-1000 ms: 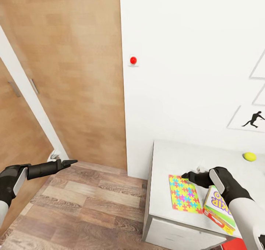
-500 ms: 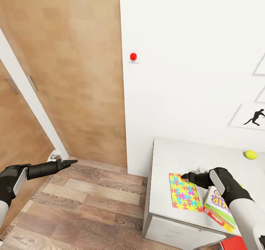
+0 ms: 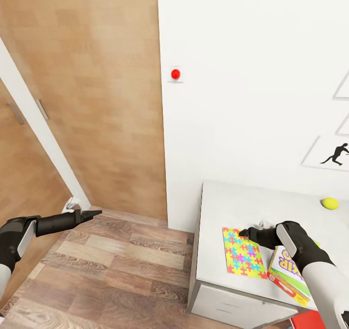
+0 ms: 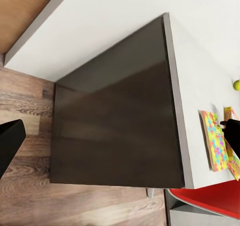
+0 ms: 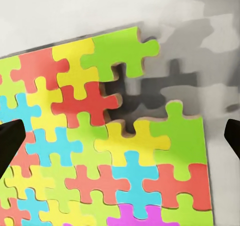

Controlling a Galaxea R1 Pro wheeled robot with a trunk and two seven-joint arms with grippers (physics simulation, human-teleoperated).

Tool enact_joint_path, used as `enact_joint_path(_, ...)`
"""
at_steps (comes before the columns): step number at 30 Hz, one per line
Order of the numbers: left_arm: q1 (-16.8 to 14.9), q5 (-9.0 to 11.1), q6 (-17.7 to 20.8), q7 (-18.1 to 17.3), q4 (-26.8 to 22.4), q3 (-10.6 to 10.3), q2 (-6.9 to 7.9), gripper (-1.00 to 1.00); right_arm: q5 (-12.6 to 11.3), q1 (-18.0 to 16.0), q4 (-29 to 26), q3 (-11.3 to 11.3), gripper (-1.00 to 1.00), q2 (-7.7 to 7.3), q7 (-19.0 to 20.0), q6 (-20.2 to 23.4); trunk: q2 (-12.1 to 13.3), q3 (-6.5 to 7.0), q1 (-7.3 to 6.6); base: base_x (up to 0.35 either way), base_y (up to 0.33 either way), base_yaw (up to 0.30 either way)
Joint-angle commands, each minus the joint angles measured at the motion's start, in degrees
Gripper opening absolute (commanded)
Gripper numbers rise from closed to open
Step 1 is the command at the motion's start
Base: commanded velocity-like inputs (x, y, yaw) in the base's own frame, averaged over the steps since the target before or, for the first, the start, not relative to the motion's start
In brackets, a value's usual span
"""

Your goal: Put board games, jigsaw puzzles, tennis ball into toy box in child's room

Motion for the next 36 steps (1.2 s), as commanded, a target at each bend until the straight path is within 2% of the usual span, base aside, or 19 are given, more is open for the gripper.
enact_joint_path(1, 0.0, 0.2, 0.4, -0.1, 0.0, 0.0, 0.02, 1.0, 0.5, 0.0, 0.0, -0.2, 1.0, 0.02, 0.5, 0.3, -0.1, -0.11, 0.03, 0.0, 0.0, 0.0)
enact_joint_path(36, 0.0, 0.2, 0.4, -0.1, 0.0, 0.1, 0.0, 1.0, 0.5, 0.0, 0.0, -0.1, 1.0, 0.2, 0.5, 0.2, -0.1, -0.11, 0.03, -0.066, 0.119, 0.0)
